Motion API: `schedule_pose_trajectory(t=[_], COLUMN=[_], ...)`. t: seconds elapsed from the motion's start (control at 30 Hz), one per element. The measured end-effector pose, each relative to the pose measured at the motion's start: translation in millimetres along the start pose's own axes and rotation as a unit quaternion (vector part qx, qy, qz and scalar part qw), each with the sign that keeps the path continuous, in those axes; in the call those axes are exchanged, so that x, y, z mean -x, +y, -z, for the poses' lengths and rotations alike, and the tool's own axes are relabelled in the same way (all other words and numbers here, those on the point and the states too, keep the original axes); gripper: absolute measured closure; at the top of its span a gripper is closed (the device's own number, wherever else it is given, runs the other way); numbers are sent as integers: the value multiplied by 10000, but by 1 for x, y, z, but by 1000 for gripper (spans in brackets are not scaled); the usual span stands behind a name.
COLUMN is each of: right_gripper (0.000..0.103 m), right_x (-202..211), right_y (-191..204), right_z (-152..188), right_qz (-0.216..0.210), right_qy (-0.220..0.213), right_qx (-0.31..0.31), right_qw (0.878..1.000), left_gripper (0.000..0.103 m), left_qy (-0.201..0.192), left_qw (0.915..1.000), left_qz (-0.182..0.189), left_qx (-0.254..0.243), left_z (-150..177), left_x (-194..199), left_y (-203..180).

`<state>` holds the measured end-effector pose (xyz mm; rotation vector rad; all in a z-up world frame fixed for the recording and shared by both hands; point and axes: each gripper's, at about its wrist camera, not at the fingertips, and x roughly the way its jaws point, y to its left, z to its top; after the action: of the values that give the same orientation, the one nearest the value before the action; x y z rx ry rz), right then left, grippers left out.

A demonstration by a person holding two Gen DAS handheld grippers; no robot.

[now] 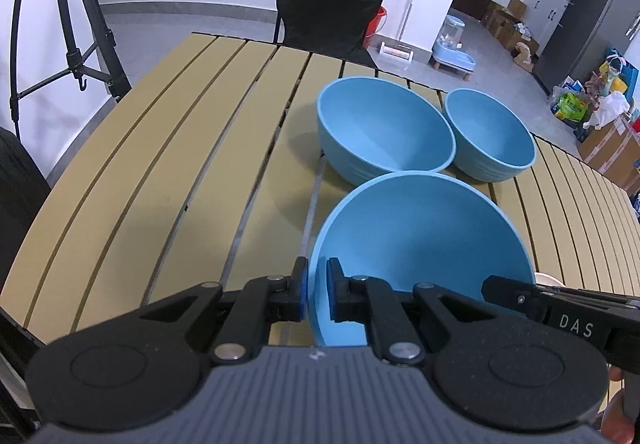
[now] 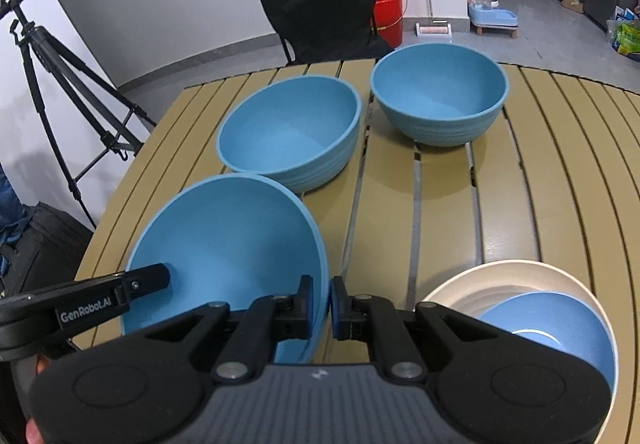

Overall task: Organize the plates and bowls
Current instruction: 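Carry the bowl with both tools and set it beside the plate stack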

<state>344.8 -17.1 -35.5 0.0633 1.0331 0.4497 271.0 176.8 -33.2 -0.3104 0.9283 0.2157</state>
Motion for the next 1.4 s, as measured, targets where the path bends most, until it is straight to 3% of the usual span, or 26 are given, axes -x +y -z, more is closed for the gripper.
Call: schedule_pose_trajectory(t=[0.27,0.5,0.83,1.23,1.37,1.4], right_gripper=[95,95,94,95,92,90], right_x=[11,11,-18,-30,-32,-31], right_y=[-5,17,47,42,40,40], right_z=[5,6,25,35,34,34], right_qz=[-47,-80,-236,-190,-230,-264], right_qy=[-56,-73,190,218,279,278], right_qx=[-27,286,636,580,554,536], right_qw=[10000,9995,9975,9979,9978,9978], left_gripper=[93,93,93,92,89,81], left_qy=[-93,-158,130,182,169,121], left_qw=[9999,9995,9984,9985,9987,9988], left_qz=[-50,-254,-440,-461,-437,-431], left_qx=[-44,135,341,211,213,218], left_z=[3,9,31,42,42,41], left_x=[10,17,2,-5,-4,-2], left_y=[-4,21,54,47,46,45])
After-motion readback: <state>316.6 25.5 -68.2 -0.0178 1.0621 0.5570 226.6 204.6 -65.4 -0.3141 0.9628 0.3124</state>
